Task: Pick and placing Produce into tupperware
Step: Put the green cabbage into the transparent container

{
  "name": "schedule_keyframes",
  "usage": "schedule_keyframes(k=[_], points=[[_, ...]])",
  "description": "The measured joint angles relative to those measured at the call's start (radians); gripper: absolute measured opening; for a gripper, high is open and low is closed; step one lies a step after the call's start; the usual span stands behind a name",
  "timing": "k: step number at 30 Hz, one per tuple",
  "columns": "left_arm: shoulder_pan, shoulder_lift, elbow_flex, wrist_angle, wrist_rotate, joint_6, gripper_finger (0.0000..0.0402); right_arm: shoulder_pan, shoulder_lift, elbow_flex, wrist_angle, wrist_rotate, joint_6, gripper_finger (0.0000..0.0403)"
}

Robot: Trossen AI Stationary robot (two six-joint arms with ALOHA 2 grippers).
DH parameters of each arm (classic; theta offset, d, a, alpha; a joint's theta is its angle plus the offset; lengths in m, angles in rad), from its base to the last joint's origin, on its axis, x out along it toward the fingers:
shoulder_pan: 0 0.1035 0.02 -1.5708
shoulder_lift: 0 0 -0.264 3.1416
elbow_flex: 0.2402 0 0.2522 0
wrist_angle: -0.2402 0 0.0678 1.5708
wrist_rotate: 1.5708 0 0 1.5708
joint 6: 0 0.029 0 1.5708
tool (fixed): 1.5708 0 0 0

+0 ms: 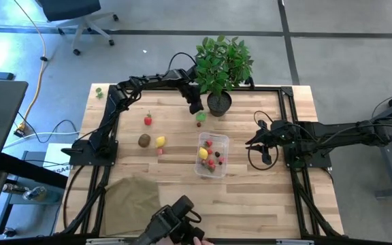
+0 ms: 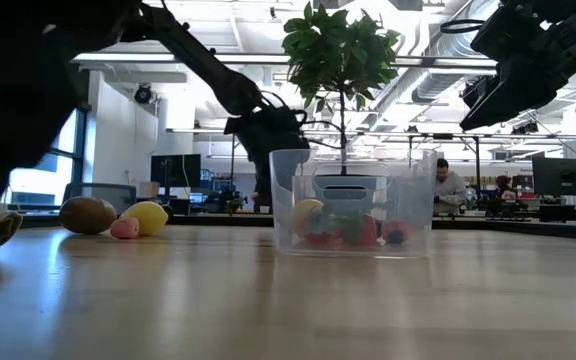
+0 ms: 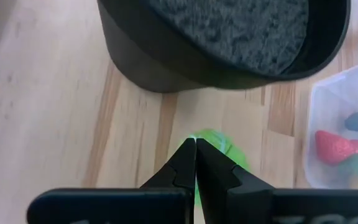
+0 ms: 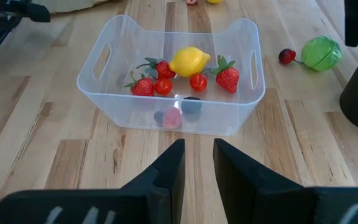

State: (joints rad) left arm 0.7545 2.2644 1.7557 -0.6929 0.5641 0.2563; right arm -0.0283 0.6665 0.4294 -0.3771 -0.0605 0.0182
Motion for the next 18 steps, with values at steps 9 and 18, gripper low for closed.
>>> schedule_keyframes(k=[9, 18], points=[[-0.025, 0.032, -0.002, -0.098, 0.091, 0.003, 0.0, 0.0, 0.0, 0.0, 0.0, 0.0, 0.0, 0.0073], [-0.062, 0.03, -0.001, -0.238, 0.092, 0.072, 0.0, 0.0, 0.0, 0.0, 0.0, 0.0, 0.0, 0.0073]])
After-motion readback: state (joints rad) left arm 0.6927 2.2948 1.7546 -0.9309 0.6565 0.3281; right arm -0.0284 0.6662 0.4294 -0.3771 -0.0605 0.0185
